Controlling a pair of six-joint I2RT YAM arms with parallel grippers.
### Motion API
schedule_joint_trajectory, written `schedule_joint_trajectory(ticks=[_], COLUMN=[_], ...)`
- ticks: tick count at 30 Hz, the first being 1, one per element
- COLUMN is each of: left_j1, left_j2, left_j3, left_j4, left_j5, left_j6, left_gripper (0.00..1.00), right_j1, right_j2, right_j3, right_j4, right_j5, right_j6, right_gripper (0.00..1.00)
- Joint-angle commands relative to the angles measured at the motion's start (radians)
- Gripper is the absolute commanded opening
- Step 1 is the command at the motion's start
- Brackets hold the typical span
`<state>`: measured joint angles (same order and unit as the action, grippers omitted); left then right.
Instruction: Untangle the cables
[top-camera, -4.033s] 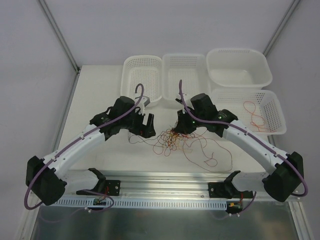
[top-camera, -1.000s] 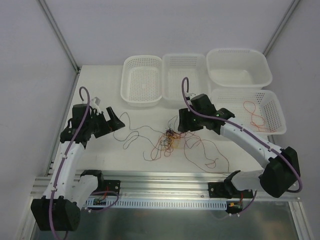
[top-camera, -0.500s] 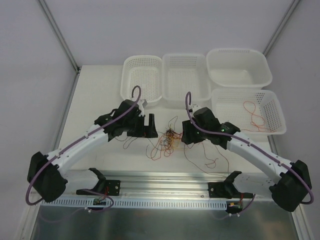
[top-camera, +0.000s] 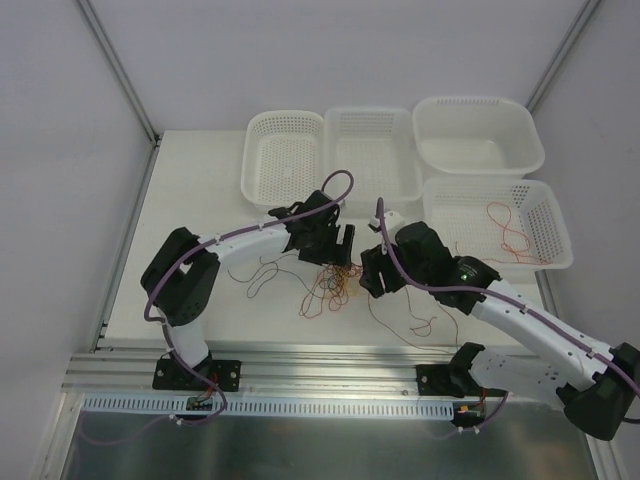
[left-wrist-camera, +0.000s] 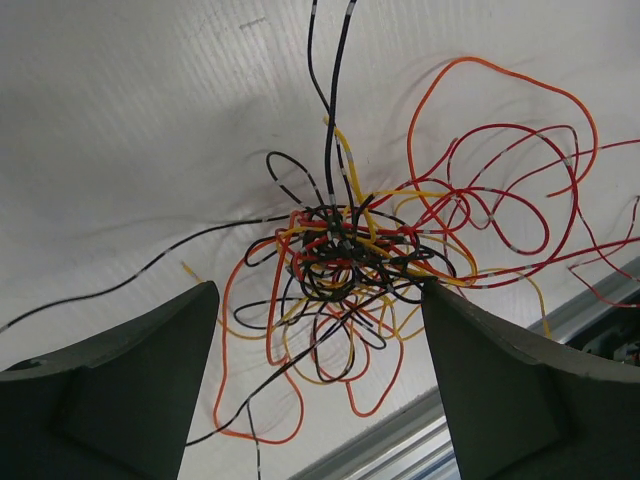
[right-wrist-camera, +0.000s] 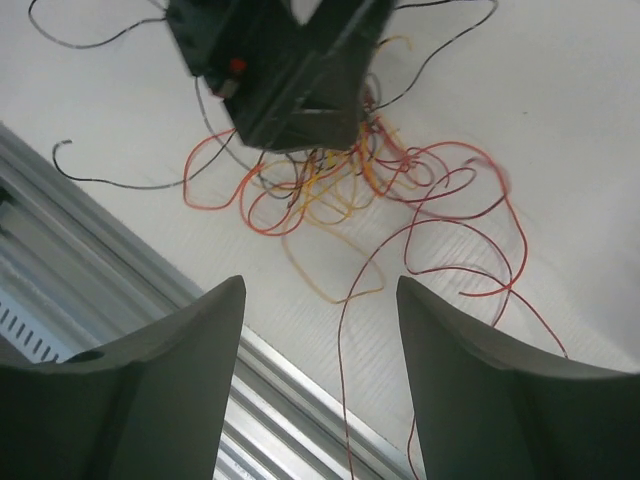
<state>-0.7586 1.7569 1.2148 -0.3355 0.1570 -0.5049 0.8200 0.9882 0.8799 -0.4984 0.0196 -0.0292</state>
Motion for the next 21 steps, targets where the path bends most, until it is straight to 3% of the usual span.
schedule_joint_trajectory(ticks=[1,8,12,18,20,21], left_j1=[-0.010,-0.018,-0.018,-0.018,-0.018,-0.018], left_j2=[0.044,0.095,0.095,0.089,0.085,0.084], left_j3=[0.058,0.058,0.045,0.029,0.025,0.020], left_j4=[0.035,0.062,0.073,0.079,0.079,0.079], left_j5=[0.024,0.049,0.050,0.053,0.050,0.047], left_j6=[0.032,0.039,0.045,0.054,0.058,0.060], left_gripper=[0.82,0.57,0.33,0.21,0.13,0.11], right_j1=[0.036,0.047,0.047,0.047,0.047,0.045], right_j2=[0.003,0.136,0.216,0.317,0.334,0.342], right_j3=[-0.022,-0.050,-0.047,-0.041,-0.041,-0.039], right_j4=[0.009,0.054,0.092,0.138,0.147,0.149], right_j5=[-0.091,-0.084,-0.037,-0.026,0.005,0.003], right_j6=[-0.093,-0.181,-0.215,-0.233,-0.235,-0.230], right_gripper=[0.66,0.66,0.66,0.66,0.59,0.50])
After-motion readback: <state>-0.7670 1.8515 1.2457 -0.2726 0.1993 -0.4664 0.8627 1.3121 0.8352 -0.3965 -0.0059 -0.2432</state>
